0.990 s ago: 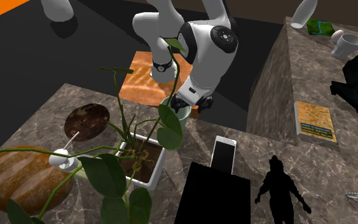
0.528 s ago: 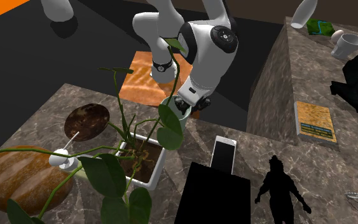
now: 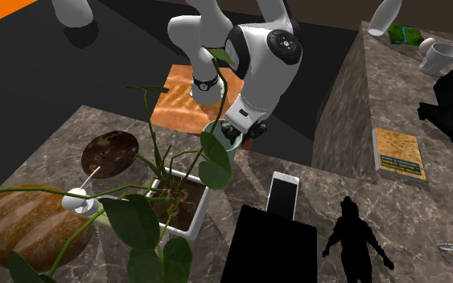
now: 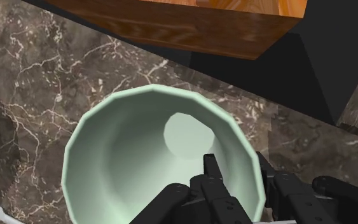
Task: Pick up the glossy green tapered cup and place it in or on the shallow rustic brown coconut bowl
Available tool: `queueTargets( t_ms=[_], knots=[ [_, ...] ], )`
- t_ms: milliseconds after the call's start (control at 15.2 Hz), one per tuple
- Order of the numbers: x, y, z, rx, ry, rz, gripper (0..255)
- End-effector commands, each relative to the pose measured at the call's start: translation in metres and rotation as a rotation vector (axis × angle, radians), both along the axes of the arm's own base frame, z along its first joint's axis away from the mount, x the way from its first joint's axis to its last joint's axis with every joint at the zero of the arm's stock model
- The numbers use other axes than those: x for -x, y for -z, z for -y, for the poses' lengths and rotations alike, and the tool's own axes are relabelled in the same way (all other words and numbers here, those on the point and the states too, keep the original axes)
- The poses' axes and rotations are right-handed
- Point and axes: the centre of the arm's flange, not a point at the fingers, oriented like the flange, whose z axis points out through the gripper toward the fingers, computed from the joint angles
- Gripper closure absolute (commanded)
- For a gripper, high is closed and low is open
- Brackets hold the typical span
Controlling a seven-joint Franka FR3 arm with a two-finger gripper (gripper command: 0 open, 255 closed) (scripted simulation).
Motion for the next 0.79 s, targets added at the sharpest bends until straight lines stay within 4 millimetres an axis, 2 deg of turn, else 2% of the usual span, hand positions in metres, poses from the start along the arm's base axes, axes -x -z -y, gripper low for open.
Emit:
queueTargets(
  t_ms=[0,726],
  knots=[
    [0.001,-0.010,0.000,0.000,0.000,0.000,255],
    [0.001,-0.068,0.000,0.000,0.000,0.000,255]
  ],
)
